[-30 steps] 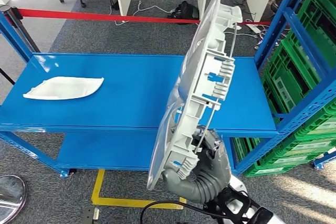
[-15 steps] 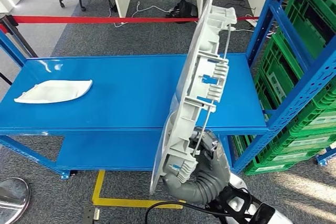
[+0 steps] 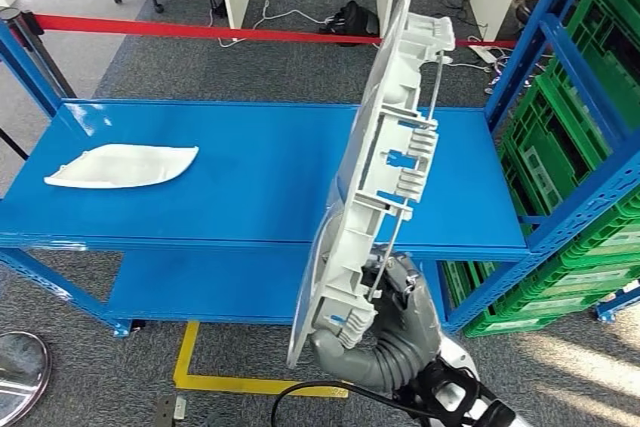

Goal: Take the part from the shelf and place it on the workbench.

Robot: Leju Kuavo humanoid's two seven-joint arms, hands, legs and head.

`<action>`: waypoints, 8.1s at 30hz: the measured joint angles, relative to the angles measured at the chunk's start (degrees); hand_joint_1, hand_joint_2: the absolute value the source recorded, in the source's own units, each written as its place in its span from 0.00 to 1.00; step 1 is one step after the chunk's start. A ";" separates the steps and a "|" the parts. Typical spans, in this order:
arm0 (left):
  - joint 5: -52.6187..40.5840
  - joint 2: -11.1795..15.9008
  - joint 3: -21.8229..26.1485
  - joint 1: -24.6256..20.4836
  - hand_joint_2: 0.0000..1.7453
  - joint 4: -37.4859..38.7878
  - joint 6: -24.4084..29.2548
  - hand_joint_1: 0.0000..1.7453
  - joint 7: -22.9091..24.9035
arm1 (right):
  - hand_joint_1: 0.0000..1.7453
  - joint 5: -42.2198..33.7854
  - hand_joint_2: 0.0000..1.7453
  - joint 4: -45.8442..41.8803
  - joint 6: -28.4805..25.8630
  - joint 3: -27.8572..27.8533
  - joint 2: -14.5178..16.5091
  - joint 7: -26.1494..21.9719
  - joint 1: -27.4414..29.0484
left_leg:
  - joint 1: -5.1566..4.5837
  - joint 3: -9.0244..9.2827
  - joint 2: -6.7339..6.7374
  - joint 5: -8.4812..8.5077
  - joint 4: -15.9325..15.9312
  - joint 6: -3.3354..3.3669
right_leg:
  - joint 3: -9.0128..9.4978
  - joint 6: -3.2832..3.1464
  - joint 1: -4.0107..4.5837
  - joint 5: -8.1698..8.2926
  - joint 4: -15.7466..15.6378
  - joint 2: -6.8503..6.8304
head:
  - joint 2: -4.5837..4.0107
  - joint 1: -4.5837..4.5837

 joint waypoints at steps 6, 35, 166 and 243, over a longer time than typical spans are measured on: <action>-0.07 0.10 0.12 0.23 1.00 0.00 -0.31 0.00 0.21 | 1.00 0.49 1.00 0.01 -0.92 0.01 -0.07 0.28 0.07 | -0.15 0.34 -0.26 -0.33 0.25 -0.88 | 7.34 -0.38 -0.18 6.91 -14.36 0.02 | 0.00 -0.02; 0.11 0.07 1.05 0.42 1.00 0.00 -0.02 0.00 0.06 | 1.00 3.81 1.00 -0.01 -8.36 -0.62 0.00 1.24 1.10 | 0.10 0.64 -0.17 -0.15 -0.10 -0.19 | 3.80 -0.07 -0.20 4.87 -7.44 -0.08 | 0.00 -0.03; -1.21 0.07 1.39 -0.14 1.00 0.00 1.14 0.00 0.69 | 1.00 3.40 1.00 0.47 -7.40 -0.02 -0.63 2.37 1.00 | -0.06 -1.97 0.20 1.64 0.06 -2.12 | 11.93 -1.85 0.35 5.95 -17.93 -0.38 | 0.01 -0.15; -2.32 0.33 1.91 -0.57 1.00 0.00 2.25 0.00 -0.84 | 1.00 8.86 1.00 0.24 -18.80 -1.42 0.79 0.13 3.36 | -0.90 0.79 3.52 -0.25 -0.11 -0.71 | 8.39 -1.48 0.85 7.69 -16.13 -3.13 | 0.00 -0.57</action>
